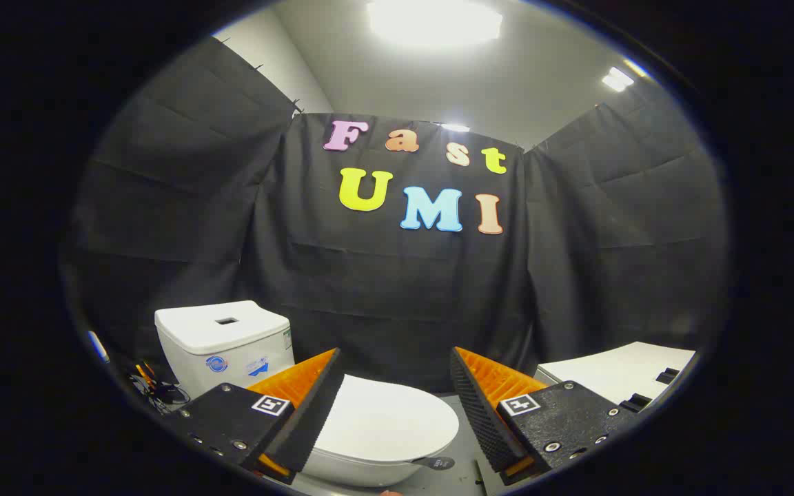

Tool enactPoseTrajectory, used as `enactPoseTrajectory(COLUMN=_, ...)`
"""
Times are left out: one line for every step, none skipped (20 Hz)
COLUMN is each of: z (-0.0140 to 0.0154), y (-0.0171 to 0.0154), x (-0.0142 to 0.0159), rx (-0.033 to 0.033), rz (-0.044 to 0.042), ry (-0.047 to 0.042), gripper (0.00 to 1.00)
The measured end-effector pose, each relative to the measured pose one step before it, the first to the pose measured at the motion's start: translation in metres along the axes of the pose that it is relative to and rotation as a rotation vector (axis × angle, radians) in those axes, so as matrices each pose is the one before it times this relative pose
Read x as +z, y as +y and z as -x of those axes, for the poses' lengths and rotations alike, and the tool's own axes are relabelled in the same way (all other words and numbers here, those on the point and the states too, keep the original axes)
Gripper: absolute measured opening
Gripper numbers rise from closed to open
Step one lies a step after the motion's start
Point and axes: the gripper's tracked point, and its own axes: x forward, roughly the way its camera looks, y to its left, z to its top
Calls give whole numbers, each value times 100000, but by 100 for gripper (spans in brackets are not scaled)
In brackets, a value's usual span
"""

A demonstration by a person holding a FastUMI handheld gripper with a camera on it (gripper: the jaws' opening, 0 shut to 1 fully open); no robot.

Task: Open the toilet lid.

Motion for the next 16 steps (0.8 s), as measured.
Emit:
enactPoseTrajectory(z=12, y=22, x=27, rx=-63, rz=-179, ry=1, gripper=95)
enactPoseTrajectory(z=17, y=11, x=2, rx=12, rz=-148, ry=-77, gripper=95)
enactPoseTrajectory(z=6, y=29, x=130, rx=78, rz=-59, ry=-298, gripper=95)
enactPoseTrajectory(z=-41, y=-34, x=-6, rx=35, rz=-41, ry=-95, gripper=95)
enactPoseTrajectory(z=-35, y=60, x=10, rx=102, rz=63, ry=41, gripper=95)
enactPoseTrajectory(z=41, y=57, x=-51, rx=88, rz=161, ry=98, gripper=95)
enactPoseTrajectory(z=-41, y=11, x=57, rx=52, rz=218, ry=78, gripper=95)
enactPoseTrajectory(z=76, y=40, x=-40, rx=5, rz=111, ry=-27, gripper=95)
enactPoseTrajectory(z=26, y=-38, x=74, rx=-84, rz=-70, ry=-202, gripper=95)
enactPoseTrajectory(z=-27, y=-148, x=76, rx=-261, rz=-239, ry=-132, gripper=95)
enactPoseTrajectory(z=-14, y=-50, x=25, rx=-112, rz=-352, ry=-76, gripper=95)
enactPoseTrajectory(z=41, y=-66, x=-47, rx=-236, rz=-326, ry=-66, gripper=95)
enactPoseTrajectory(z=-12, y=-66, x=-30, rx=-249, rz=-364, ry=-4, gripper=95)
enactPoseTrajectory(z=10, y=-116, x=-5, rx=-290, rz=-391, ry=-36, gripper=95)
enactPoseTrajectory(z=-72, y=-169, x=59, rx=-443, rz=-351, ry=-35, gripper=95)
enactPoseTrajectory(z=13, y=-173, x=-81, rx=-594, rz=-557, ry=57, gripper=95)
